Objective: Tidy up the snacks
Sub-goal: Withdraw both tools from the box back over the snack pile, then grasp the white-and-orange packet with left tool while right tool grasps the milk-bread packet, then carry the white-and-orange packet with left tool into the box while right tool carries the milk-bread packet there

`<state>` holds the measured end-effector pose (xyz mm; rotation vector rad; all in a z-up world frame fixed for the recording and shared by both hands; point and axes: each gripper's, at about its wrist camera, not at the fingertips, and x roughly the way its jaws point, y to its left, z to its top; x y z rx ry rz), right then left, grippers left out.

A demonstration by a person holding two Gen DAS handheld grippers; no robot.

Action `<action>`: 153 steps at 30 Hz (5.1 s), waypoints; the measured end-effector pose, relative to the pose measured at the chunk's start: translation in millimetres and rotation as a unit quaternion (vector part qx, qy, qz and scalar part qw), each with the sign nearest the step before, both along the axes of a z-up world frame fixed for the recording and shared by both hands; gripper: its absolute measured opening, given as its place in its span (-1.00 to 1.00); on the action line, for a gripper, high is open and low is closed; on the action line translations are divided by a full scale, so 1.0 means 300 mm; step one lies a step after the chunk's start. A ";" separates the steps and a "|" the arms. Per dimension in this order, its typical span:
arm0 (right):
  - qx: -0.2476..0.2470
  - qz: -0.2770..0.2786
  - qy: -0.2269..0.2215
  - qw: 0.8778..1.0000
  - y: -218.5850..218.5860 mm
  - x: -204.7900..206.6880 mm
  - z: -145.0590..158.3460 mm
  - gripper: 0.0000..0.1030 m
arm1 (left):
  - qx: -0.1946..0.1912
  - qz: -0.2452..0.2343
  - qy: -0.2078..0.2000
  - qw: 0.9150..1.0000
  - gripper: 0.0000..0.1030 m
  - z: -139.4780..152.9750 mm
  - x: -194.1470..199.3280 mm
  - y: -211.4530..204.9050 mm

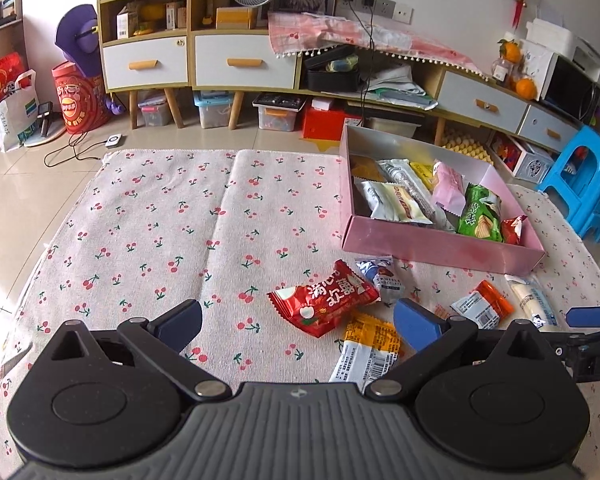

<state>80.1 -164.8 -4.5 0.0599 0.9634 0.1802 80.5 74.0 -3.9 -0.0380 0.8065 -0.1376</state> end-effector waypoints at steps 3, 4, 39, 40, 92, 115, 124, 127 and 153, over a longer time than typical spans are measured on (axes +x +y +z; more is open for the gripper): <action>-0.022 0.015 0.003 1.000 0.016 -0.019 -0.028 0.83 | 0.004 -0.009 0.002 1.000 0.98 -0.009 -0.019 0.009; -0.029 0.018 0.003 0.999 0.019 -0.027 -0.040 0.83 | 0.008 -0.013 0.001 1.000 0.98 -0.013 -0.028 0.014; -0.030 -0.054 -0.021 0.998 -0.187 0.068 -0.198 0.92 | 0.032 -0.108 0.044 0.993 0.71 -0.167 -0.019 -0.104; -0.037 -0.056 -0.026 0.997 -0.183 0.073 -0.201 0.92 | 0.033 -0.106 0.042 0.993 0.70 -0.166 -0.018 -0.105; 0.070 -0.101 0.054 0.991 -0.189 0.088 -0.088 -0.37 | -0.043 -0.061 0.089 0.993 -0.11 -0.050 0.000 -0.033; 0.161 -0.165 0.009 0.973 -0.276 0.263 0.054 -0.37 | -0.079 -0.055 0.090 0.991 -0.11 -0.026 0.015 -0.077; 0.163 -0.191 0.001 0.968 -0.326 0.486 0.021 -0.37 | -0.096 -0.056 0.088 0.990 -0.11 -0.022 0.025 -0.095; 0.159 -0.190 -0.006 0.969 -0.323 0.530 0.015 -0.37 | -0.099 -0.058 0.087 0.990 -0.11 -0.025 0.030 -0.106; 0.180 -0.115 -0.054 0.975 -0.343 0.437 0.030 0.36 | -0.072 -0.065 0.015 0.995 -0.11 0.018 0.121 -0.231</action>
